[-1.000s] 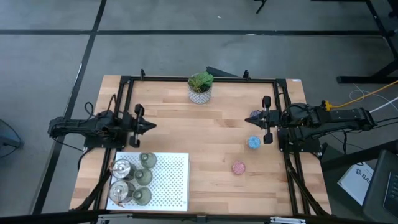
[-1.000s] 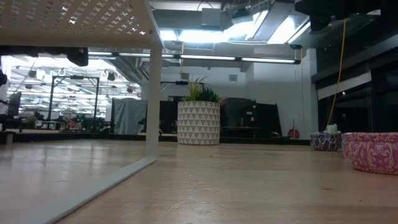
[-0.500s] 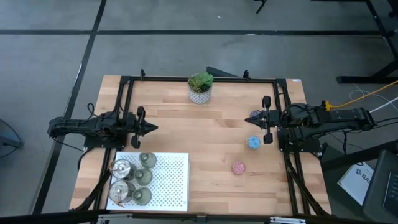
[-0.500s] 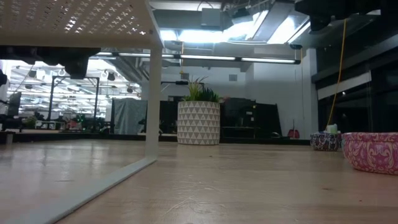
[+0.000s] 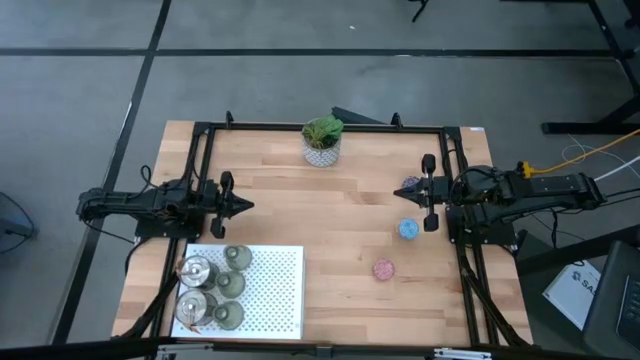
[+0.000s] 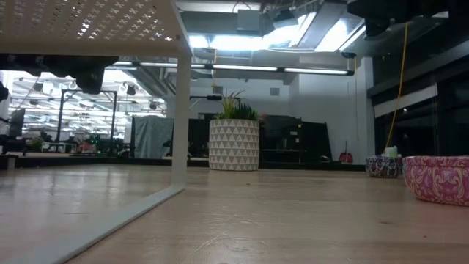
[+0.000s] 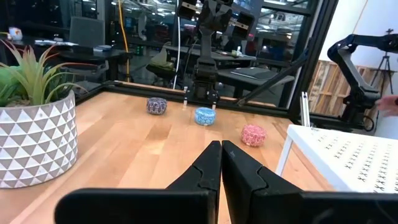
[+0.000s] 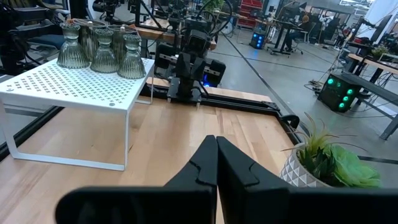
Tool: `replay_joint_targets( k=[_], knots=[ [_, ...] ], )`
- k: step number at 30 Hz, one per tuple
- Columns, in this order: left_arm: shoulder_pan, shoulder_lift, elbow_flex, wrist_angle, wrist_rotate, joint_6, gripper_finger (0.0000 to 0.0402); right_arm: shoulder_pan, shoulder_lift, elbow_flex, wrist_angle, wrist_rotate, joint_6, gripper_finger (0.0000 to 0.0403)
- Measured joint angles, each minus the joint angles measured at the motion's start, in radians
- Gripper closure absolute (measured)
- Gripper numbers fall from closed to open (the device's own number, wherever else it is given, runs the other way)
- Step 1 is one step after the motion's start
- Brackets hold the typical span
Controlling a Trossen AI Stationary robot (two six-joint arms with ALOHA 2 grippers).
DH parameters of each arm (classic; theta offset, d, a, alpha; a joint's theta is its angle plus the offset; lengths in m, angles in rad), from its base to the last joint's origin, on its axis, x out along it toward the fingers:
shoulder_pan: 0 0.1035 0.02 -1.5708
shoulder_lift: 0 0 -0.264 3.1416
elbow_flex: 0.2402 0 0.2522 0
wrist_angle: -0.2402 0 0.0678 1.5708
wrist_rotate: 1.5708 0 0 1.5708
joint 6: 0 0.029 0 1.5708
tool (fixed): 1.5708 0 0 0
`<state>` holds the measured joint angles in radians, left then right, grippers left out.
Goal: Pick & Place candle stick holders
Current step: Put the pink scented candle on the shelf
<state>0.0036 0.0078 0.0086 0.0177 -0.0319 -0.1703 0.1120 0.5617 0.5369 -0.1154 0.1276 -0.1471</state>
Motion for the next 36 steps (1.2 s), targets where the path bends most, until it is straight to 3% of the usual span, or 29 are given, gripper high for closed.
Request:
replay_joint_targets(
  k=[8, 16, 22, 36],
  knots=[
    [0.000, 0.000, 0.000, 0.000, 0.000, 0.000, 0.0395, 0.000, 0.000, 0.000, 0.013, 0.000, -0.003, 0.0402],
    [0.000, 0.000, 0.000, 0.000, 0.000, 0.000, 0.0395, 0.001, 0.000, 0.000, 0.192, -0.005, 0.031, 0.0402],
    [0.000, 0.000, 0.000, 0.000, 0.000, 0.000, 0.0394, 0.001, 0.005, 0.000, 0.207, -0.009, 0.110, 0.0402],
    [0.000, 0.000, 0.000, 0.000, -0.001, 0.000, 0.0396, 0.001, 0.043, 0.000, 0.208, -0.009, 0.110, 0.0402]
  ],
)
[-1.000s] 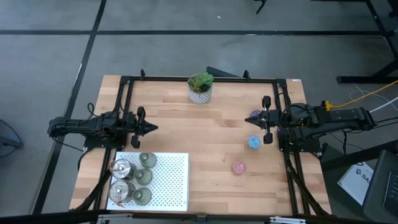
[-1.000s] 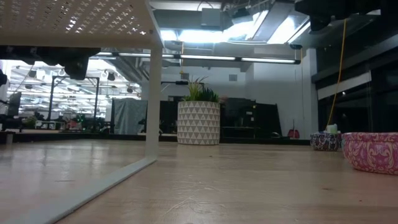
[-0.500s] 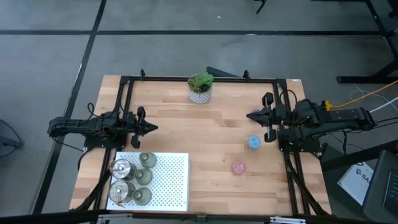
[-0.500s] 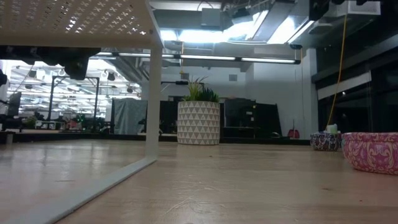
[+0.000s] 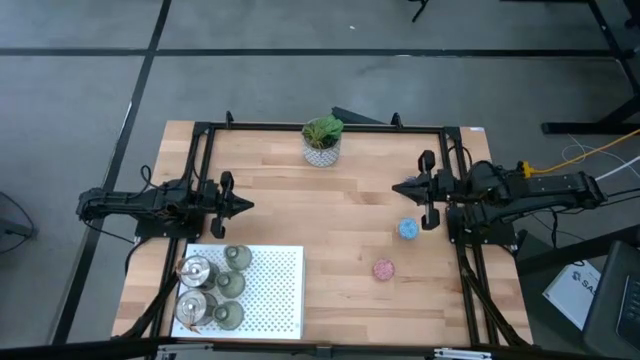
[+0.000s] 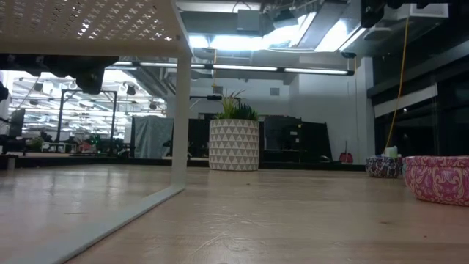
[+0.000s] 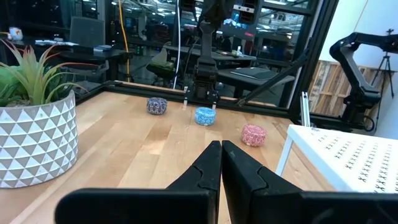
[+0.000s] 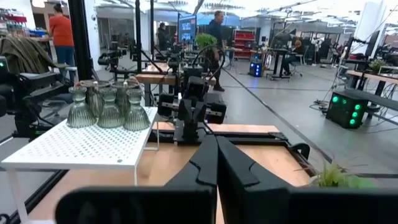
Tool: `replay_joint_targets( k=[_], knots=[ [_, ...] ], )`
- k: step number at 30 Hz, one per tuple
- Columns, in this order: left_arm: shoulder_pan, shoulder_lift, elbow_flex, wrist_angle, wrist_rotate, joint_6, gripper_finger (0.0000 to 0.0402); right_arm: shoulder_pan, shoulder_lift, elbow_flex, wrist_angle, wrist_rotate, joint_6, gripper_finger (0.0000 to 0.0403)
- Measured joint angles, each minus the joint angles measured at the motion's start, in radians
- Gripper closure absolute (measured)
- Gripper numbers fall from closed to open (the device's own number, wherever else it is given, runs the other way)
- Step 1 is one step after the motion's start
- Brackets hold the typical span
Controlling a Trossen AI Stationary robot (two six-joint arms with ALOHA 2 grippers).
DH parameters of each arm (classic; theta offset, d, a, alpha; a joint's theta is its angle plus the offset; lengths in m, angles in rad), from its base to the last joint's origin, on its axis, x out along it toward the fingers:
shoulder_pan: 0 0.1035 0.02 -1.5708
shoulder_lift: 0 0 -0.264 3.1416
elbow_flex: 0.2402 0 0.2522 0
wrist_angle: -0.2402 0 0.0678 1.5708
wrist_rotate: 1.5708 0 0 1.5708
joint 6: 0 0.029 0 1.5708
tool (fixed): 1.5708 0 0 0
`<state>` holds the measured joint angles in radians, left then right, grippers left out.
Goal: Pick & Place candle stick holders
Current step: Put the pink scented candle on the shelf
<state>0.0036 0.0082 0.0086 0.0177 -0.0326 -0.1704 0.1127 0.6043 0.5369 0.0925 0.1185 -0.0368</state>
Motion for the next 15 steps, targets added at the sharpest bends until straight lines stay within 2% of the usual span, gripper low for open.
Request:
replay_joint_targets(
  k=[6, 15],
  knots=[
    [0.000, 0.000, 0.000, 0.000, 0.000, 0.000, 0.0393, 0.000, 0.032, 0.000, -0.006, 0.000, 0.001, 0.0389],
    [0.000, 0.000, 0.000, 0.000, 0.000, 0.000, 0.0395, 0.000, 0.094, 0.000, -0.013, -0.002, 0.088, 0.0326]
  ],
)
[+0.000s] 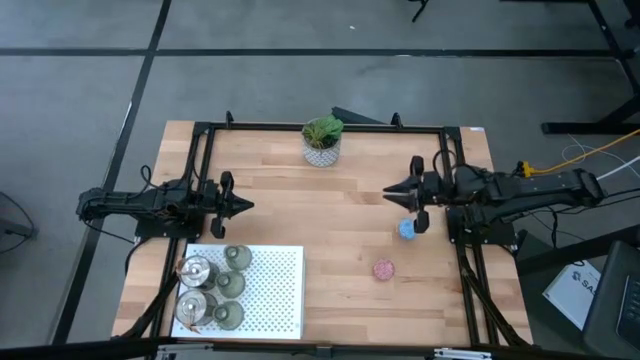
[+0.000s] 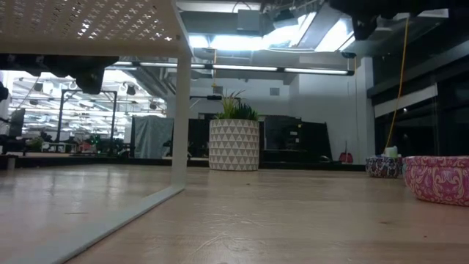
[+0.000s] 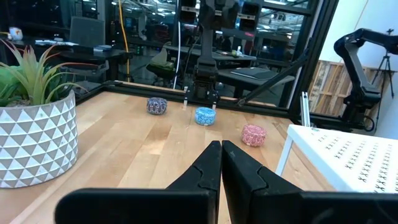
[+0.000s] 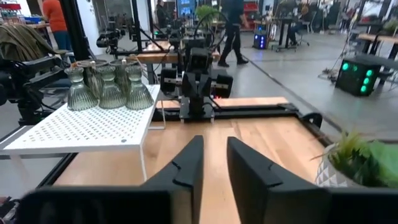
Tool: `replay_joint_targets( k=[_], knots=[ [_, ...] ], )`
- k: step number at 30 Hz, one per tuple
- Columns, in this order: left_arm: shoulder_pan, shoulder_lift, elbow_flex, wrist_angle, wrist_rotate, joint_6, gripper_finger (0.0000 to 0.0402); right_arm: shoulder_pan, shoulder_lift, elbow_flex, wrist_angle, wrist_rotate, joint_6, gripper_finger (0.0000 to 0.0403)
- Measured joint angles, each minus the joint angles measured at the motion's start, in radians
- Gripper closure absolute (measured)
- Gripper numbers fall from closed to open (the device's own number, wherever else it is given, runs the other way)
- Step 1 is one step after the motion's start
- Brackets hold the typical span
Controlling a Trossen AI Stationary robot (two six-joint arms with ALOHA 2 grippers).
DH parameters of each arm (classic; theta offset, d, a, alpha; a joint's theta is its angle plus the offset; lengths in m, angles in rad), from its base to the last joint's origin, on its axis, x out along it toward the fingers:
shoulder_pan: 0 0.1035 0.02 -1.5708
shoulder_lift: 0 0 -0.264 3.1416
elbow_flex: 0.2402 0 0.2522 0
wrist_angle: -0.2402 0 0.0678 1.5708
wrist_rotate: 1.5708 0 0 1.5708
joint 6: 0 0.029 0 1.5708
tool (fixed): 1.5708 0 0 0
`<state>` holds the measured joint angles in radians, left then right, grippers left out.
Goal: Pick & Place candle stick holders
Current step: Put the pink scented candle on the shelf
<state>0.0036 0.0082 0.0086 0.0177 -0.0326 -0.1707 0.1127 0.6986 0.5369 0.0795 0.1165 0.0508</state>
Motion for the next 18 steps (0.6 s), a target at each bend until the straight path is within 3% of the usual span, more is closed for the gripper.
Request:
replay_joint_targets(
  k=[18],
  knots=[
    [0.000, 0.000, 0.000, 0.000, 0.000, 0.000, 0.0396, 0.000, 0.172, 0.000, 0.004, -0.028, 0.021, 0.0112]
  ],
)
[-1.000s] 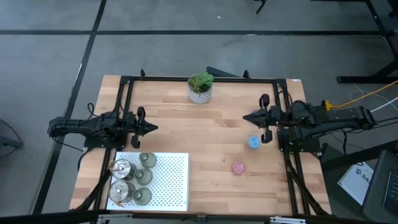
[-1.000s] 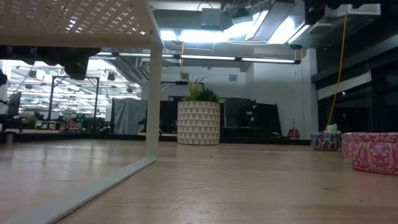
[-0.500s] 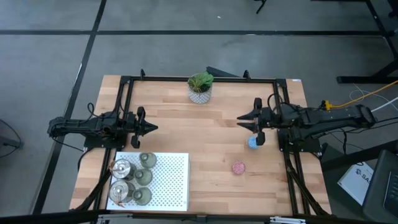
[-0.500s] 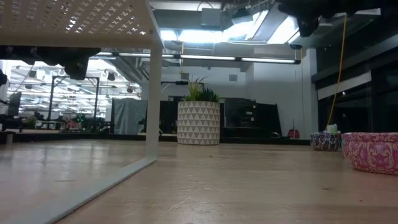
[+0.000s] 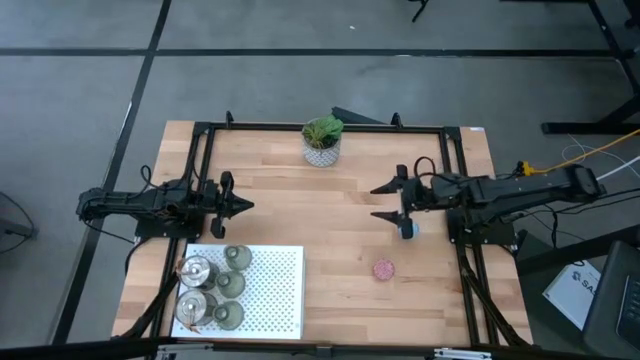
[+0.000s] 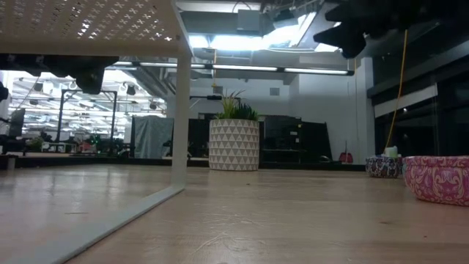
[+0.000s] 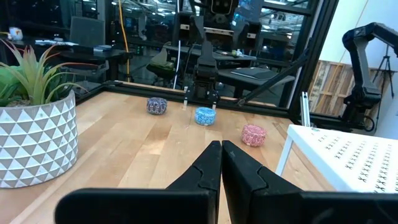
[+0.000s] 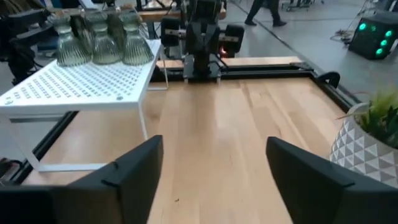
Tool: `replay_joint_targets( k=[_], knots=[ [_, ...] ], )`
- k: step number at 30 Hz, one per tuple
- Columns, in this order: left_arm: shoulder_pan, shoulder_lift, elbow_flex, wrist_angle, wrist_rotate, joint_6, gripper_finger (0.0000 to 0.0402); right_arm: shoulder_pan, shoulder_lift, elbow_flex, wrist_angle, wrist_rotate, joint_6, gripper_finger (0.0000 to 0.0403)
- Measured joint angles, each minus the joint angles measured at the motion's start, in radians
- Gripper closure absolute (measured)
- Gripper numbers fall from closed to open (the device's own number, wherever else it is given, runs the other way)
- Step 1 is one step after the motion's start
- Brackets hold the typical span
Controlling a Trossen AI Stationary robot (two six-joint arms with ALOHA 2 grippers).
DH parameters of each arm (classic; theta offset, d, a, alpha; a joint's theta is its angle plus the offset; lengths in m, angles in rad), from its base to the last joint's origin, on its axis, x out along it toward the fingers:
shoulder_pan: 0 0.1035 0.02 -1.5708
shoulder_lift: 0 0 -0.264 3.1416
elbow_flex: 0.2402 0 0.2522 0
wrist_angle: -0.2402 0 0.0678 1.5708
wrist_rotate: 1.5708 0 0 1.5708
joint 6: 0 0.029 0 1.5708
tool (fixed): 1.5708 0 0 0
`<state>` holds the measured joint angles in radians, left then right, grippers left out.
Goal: Pick & Place candle stick holders
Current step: Put the pink scented candle on the shelf
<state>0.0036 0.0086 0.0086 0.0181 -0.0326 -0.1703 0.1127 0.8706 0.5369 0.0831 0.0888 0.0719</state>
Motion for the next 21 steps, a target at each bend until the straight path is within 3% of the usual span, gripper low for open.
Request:
replay_joint_targets(
  k=[7, 11, 21],
  knots=[
    [0.000, 0.000, 0.000, 0.000, 0.000, 0.000, 0.0396, 0.003, 0.063, 0.000, 0.063, -0.073, 0.013, 0.0083],
    [0.000, 0.000, 0.000, 0.000, 0.000, 0.000, 0.0396, 0.034, 0.067, 0.000, -0.010, -0.219, 0.060, 0.0082],
    [0.000, 0.000, 0.000, 0.000, 0.000, 0.000, 0.0396, 0.229, 0.128, 0.037, -0.194, -0.124, 0.089, 0.0082]
  ],
)
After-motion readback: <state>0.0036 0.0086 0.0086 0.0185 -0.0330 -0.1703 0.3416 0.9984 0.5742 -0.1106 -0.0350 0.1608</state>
